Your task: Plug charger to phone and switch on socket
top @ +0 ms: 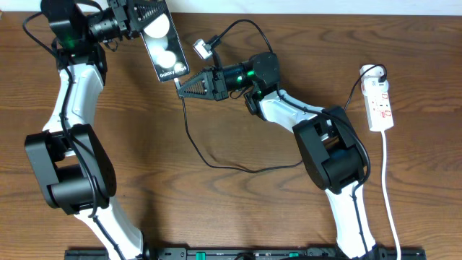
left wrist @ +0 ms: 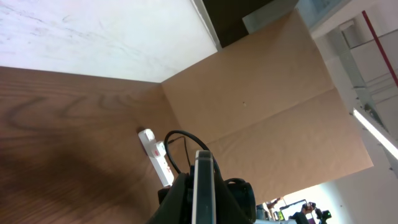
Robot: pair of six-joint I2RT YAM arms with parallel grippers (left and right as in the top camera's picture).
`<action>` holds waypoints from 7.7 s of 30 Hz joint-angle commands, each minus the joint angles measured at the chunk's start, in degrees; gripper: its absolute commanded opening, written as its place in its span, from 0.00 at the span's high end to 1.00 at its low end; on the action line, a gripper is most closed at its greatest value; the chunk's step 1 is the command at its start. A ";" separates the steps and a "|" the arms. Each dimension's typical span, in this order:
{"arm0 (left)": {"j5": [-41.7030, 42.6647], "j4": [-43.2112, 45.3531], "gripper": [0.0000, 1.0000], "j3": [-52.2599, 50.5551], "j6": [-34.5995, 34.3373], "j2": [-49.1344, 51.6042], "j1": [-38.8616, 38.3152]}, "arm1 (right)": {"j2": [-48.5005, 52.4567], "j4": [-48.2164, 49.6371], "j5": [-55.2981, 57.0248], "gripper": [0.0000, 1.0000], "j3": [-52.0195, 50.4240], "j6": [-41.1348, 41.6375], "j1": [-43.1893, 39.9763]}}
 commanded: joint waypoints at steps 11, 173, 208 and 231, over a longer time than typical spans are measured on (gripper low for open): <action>2.34 0.50 0.93 0.63 -0.68 -1.33 -0.55 | -0.22 0.33 4.79 0.99 0.35 4.50 -0.46; -44.28 -42.80 0.69 -32.39 36.02 -0.94 1.70 | -34.73 -120.91 75.89 0.01 3.45 -52.98 -6.45; -55.41 -59.63 0.12 -32.37 35.34 -0.94 1.70 | -34.71 -119.95 75.87 0.01 3.41 -52.98 -5.64; -63.65 -69.57 0.07 -32.37 34.45 -0.94 1.70 | -34.71 -119.95 75.87 0.01 3.37 -52.98 -5.64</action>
